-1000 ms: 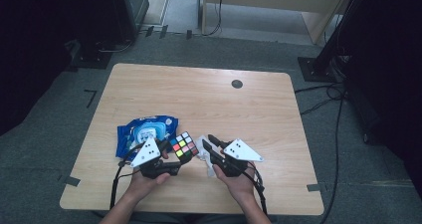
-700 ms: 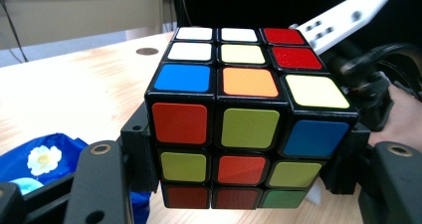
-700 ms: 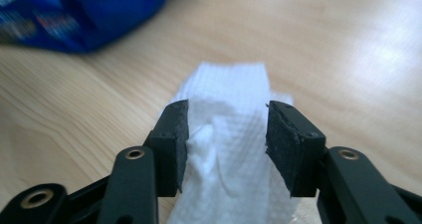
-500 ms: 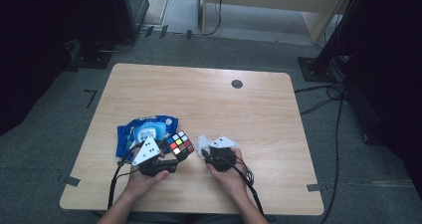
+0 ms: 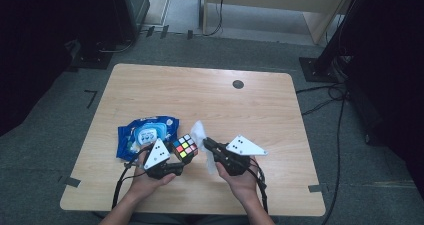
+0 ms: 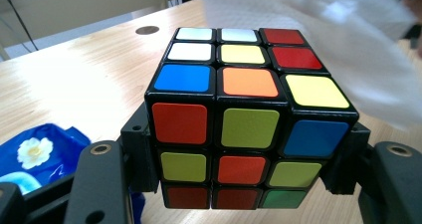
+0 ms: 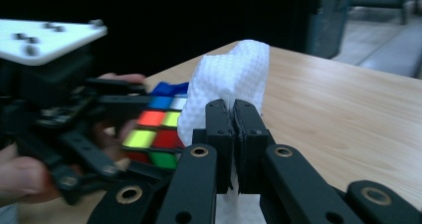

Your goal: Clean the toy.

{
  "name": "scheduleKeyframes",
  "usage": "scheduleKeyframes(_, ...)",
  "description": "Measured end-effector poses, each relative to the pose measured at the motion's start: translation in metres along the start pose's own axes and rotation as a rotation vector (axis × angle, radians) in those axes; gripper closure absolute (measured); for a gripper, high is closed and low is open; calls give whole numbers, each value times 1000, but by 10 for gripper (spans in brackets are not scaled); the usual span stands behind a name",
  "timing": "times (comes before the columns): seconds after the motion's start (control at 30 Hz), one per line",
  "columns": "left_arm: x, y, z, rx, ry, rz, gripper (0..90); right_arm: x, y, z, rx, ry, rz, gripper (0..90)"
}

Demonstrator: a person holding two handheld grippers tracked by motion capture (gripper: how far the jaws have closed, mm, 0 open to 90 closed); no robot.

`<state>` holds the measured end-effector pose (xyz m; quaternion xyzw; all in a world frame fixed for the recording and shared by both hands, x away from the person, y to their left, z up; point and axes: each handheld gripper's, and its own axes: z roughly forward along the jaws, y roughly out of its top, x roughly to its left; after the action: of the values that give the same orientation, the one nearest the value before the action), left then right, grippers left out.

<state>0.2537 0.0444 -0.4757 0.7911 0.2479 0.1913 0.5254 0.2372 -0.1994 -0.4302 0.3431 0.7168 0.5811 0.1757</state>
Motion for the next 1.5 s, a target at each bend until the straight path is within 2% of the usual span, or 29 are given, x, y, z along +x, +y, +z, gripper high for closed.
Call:
scheduleKeyframes(0.1, -9, 3, 3, 28, 22, 52, 338, 16, -4, 12, 54, 29, -44, 876)
scheduleKeyframes(0.13, -13, 2, 5, 40, 34, 83, 338, 19, -6, 14, 58, 31, -57, 877)
scheduleKeyframes(0.2, -16, 2, 6, 47, 30, 93, 338, 28, -7, 18, 75, 60, -59, 877)
scheduleKeyframes(0.27, -20, 3, 7, 45, 27, 100, 339, 37, -7, 20, 78, 73, -84, 876)
scheduleKeyframes(0.33, -22, 3, 6, 32, 21, 105, 339, 42, -5, 22, 73, 64, -105, 876)
scheduleKeyframes(0.37, -23, 3, 6, 26, 19, 110, 339, 41, -4, 23, 67, 44, -95, 875)
scheduleKeyframes(0.43, -23, 4, 5, 21, 21, 106, 339, 34, -3, 22, 52, -4, -67, 875)
scheduleKeyframes(0.5, -20, 5, 3, 17, 19, 75, 340, 19, -3, 18, 43, -55, -25, 875)
scheduleKeyframes(0.57, -16, 5, 3, 17, 26, 52, 340, 11, -4, 12, 43, -66, -11, 875)
scheduleKeyframes(0.63, -12, 5, 3, 16, 33, 26, 340, 12, -5, 8, 41, -54, -24, 876)
scheduleKeyframes(0.67, -11, 5, 4, 16, 33, 13, 340, 16, -6, 7, 40, -28, -43, 876)
scheduleKeyframes(0.8, -16, 4, 6, 35, 26, 38, 340, 36, -8, 13, 60, 59, -120, 876)
scheduleKeyframes(0.83, -18, 4, 7, 35, 21, 48, 340, 38, -8, 15, 63, 62, -131, 875)
scheduleKeyframes(0.9, -21, 4, 7, 33, 5, 56, 340, 38, -7, 18, 62, 58, -114, 874)
scheduleKeyframes(1.03, -22, 4, 7, 35, 0, 73, 340, 19, -6, 15, 54, -29, -54, 872)
scheduleKeyframes(1.07, -21, 4, 7, 35, 2, 64, 340, 10, -7, 13, 55, -66, -32, 873)
scheduleKeyframes(1.13, -17, 5, 5, 30, 1, 41, 340, 3, -9, 9, 58, -80, -15, 874)
scheduleKeyframes(1.23, -11, 4, 5, 25, 1, 8, 340, 7, -9, 5, 51, -66, -59, 875)
scheduleKeyframes(1.27, -10, 4, 5, 23, -3, -5, 340, 12, -8, 4, 52, -16, -79, 874)
scheduleKeyframes(1.3, -10, 5, 6, 21, -7, -13, 340, 15, -7, 4, 52, 9, -98, 874)
scheduleKeyframes(1.37, -13, 5, 7, 33, -11, 6, 340, 27, -7, 8, 62, 57, -155, 874)
scheduleKeyframes(1.4, -16, 5, 8, 37, -18, 18, 340, 30, -7, 9, 66, 67, -165, 874)
scheduleKeyframes(1.43, -19, 4, 9, 40, -25, 26, 340, 33, -7, 11, 65, 65, -176, 873)
scheduleKeyframes(1.5, -21, 4, 10, 40, -26, 31, 340, 30, -7, 13, 71, 30, -152, 874)
